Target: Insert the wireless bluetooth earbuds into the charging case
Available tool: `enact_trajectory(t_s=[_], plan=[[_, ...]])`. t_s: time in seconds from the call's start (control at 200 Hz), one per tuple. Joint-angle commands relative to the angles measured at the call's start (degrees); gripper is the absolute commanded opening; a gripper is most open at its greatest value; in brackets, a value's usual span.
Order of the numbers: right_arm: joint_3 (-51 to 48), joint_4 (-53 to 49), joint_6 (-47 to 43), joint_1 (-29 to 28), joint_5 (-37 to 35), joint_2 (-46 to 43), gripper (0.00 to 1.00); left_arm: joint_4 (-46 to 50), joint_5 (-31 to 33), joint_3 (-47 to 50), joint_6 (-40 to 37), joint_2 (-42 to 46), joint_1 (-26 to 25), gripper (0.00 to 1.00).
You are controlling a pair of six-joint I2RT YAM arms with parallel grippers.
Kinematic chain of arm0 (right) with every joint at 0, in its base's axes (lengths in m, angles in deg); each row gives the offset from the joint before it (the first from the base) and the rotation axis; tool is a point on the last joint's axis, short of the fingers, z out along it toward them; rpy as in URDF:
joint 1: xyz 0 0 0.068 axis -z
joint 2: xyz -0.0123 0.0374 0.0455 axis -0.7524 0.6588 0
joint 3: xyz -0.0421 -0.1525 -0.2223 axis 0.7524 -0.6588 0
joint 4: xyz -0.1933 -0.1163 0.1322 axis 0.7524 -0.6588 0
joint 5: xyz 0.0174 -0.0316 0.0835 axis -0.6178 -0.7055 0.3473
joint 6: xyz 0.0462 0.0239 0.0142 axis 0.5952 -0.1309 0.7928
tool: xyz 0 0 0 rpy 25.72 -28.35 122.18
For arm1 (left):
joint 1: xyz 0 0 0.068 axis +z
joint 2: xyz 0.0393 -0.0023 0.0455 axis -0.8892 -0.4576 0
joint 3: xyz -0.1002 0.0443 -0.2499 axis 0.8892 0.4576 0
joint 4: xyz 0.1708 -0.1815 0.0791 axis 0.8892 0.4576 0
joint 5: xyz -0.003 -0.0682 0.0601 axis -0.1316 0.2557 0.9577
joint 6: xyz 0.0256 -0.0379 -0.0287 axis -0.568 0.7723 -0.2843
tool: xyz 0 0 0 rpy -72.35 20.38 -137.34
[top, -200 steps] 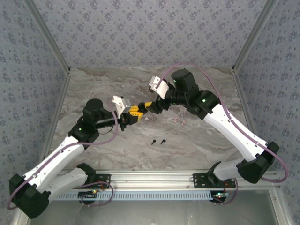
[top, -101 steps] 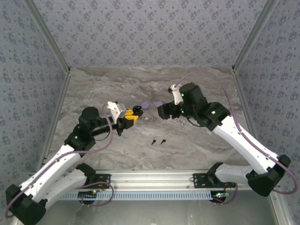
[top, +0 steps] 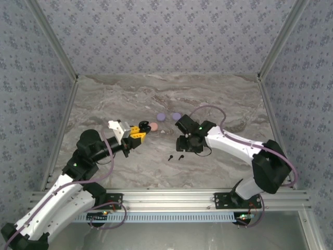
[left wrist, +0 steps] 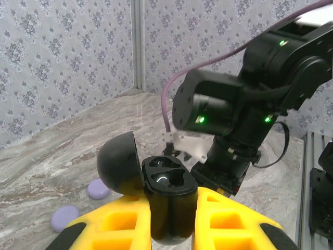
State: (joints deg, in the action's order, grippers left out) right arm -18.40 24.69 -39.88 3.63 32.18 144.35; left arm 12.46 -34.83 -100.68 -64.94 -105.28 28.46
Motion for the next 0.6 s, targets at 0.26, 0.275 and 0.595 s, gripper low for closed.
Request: enact_trajectory(t_s=[0.26,0.275,0.595], plan=[[-0.27,3.20,6.23,-1.19,2.82,7.85,0.55,-1.04,-0.28,0.20,-0.26,0.53,-0.37,0.00],[-0.27,3.18,6.23,-1.23,2.84,8.08,0.54,-1.09,-0.28,0.19,-0.27,0.53,-0.40,0.00],[-0.10,3.13,5.49,-1.22,2.64,11.44,0.49,-2.18,-0.57,0.36,-0.62,0.27,-0.36,0.00]])
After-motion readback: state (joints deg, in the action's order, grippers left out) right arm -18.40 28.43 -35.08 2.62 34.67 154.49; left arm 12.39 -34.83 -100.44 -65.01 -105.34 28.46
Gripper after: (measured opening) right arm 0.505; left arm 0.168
